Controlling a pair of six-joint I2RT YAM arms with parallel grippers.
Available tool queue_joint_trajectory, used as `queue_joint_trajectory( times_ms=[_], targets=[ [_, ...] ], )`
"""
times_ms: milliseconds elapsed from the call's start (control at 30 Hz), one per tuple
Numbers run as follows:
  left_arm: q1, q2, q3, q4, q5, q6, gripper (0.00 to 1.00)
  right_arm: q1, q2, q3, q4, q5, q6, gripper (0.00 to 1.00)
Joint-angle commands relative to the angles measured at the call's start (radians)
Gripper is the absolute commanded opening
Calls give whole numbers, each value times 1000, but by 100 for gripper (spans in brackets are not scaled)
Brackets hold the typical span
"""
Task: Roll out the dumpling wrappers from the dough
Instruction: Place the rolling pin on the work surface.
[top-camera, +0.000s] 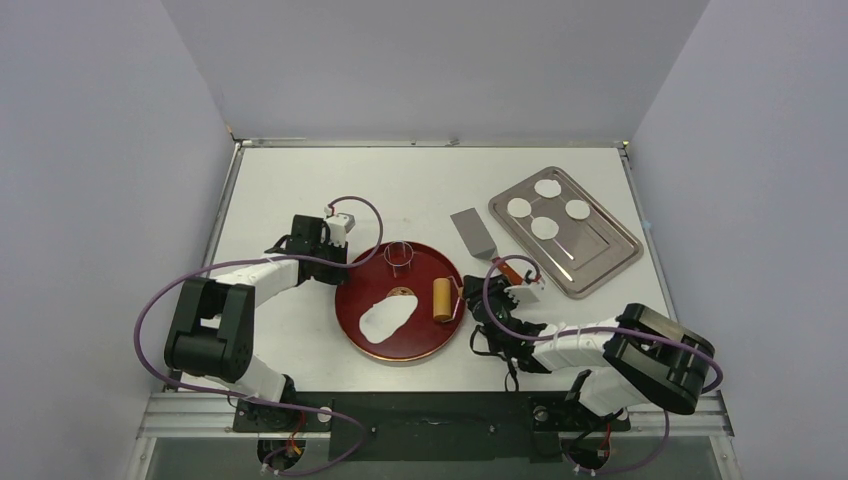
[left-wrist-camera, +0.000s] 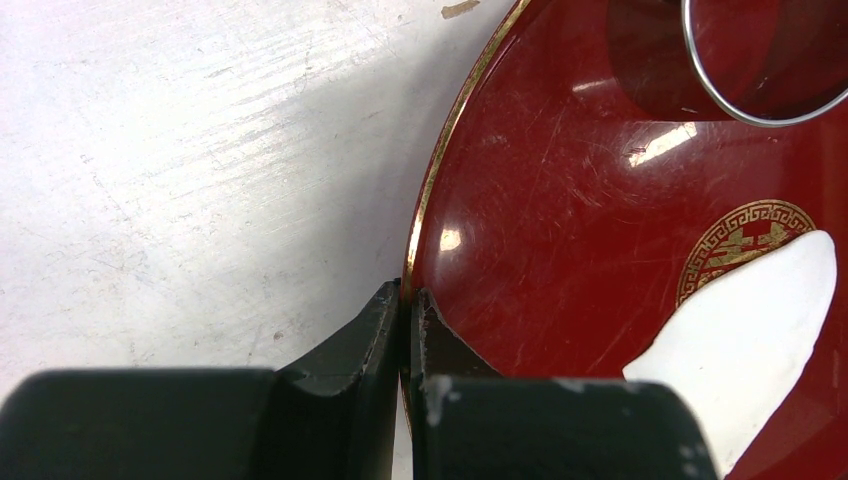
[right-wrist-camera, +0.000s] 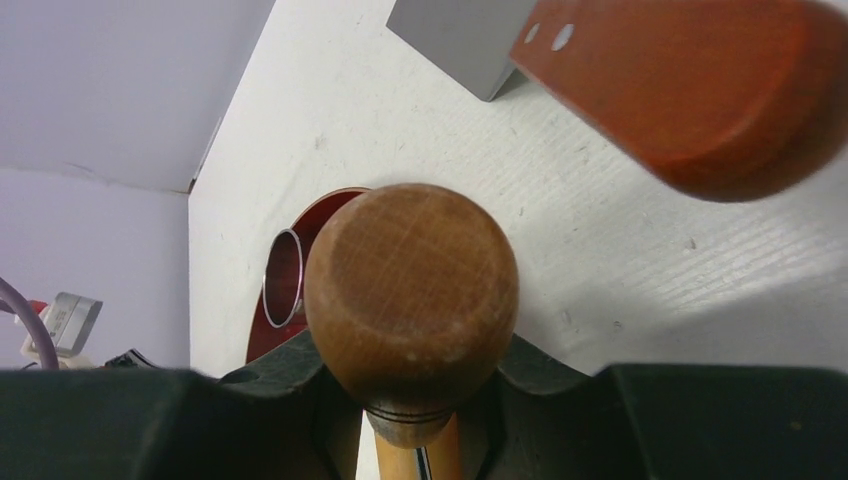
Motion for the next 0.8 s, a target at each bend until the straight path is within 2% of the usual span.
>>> queue_joint_trajectory(
  times_ms=[0,333,433,467,533,567,633,767],
  targets=[
    [3,-38,-1,41,-14,11,0,-2,13,-72,-53,54,71,20],
    [4,-24,6,37,-12,11,0,19,-57,-91,-202,89,142,57],
    [2,-24,5,39,-11,10,0,26,-101,-86,-252,106,143,63],
    [3,-20,7,38,-11,10,0,29,-109,-72,-289,109,134,70],
    [2,-14,9,35,-11,10,0,40,-135,-42,-361,121,123,74],
    [3,-14,9,34,-11,10,0,55,-153,-29,-423,142,121,80],
    [3,-16,10,34,-10,11,0,85,-183,-1,-517,187,134,84],
    [4,-23,9,34,-8,9,0,106,-249,1,-632,238,166,87]
  ],
)
